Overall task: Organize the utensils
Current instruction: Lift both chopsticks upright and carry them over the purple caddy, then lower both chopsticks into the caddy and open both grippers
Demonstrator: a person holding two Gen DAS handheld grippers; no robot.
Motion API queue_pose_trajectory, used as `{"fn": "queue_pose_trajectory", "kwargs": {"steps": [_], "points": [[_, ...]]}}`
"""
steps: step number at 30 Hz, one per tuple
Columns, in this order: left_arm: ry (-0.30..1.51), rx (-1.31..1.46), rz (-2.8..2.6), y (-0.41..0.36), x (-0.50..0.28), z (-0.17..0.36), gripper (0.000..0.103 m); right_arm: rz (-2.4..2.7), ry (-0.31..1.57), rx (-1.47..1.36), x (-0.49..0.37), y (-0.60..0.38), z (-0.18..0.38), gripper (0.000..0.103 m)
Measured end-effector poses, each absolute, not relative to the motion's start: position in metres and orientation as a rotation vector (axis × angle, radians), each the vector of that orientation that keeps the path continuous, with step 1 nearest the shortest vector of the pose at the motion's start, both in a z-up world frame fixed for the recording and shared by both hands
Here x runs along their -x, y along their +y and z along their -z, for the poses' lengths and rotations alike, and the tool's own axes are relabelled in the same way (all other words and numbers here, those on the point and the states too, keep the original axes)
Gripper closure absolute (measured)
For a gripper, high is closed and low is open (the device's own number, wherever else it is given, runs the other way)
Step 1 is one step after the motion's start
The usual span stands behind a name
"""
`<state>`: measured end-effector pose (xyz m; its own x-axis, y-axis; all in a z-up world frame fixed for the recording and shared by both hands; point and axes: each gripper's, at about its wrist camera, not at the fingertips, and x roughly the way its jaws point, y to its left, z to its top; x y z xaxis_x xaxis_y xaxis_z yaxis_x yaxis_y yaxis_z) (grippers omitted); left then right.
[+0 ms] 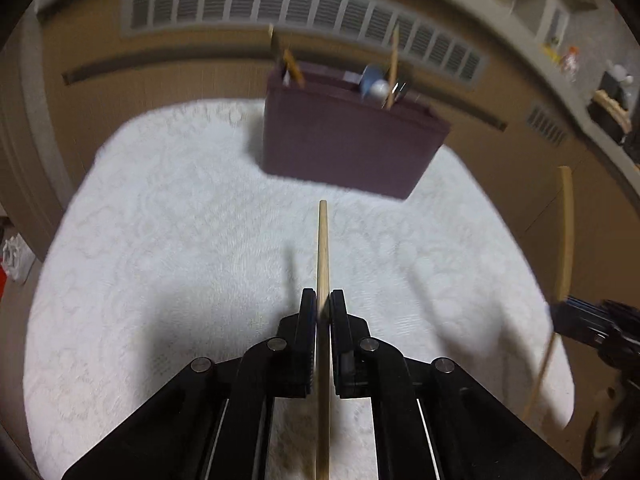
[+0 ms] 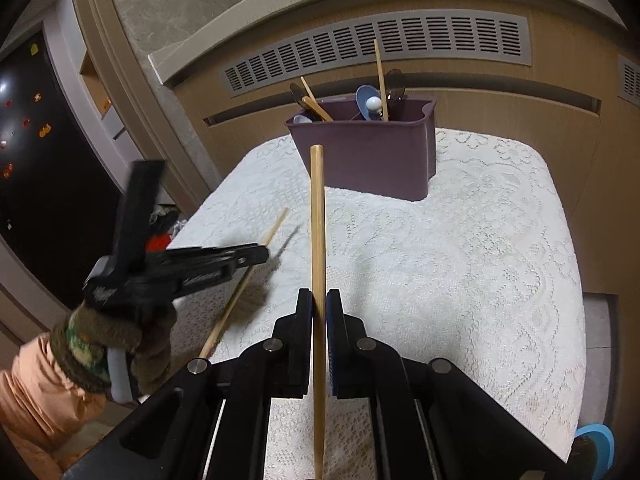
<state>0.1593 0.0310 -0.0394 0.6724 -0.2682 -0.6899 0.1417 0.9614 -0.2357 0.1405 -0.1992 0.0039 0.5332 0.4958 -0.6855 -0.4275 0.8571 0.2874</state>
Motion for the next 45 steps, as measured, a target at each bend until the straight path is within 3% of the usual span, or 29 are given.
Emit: {"fn": "queue_pose_trajectory", "kwargs": {"steps": [6, 13, 23, 30, 36, 45], "points": [[0.570, 0.178, 0.264, 0.035, -0.130, -0.044, 0.096, -0.539, 0.760, -0.113, -0.133, -0.202, -0.032, 0.096], [0.332, 0.109, 0.308, 0.029, -0.147, -0.162, 0.096, -0.498, 0.519, -0.074, -0.150, -0.199, -0.126, 0.096], [0.138, 0.030, 0.299, 0.025, -0.224, -0.248, 0.096, -0.431, 0.271, -0.005, -0.221, -0.182, -0.239, 0.096], [0.216, 0.039, 0.300, 0.019, -0.292, -0.213, 0.096, -0.368, 0.294, -0.012, -0.278, -0.175, -0.221, 0.096], [0.347, 0.074, 0.302, 0.015, -0.346, -0.142, 0.096, -0.299, 0.371, 0.009, -0.321, -0.167, -0.158, 0.096], [0.588, 0.109, 0.281, 0.006, -0.385, -0.035, 0.092, -0.313, 0.637, -0.052, -0.363, -0.164, -0.044, 0.096]]}}
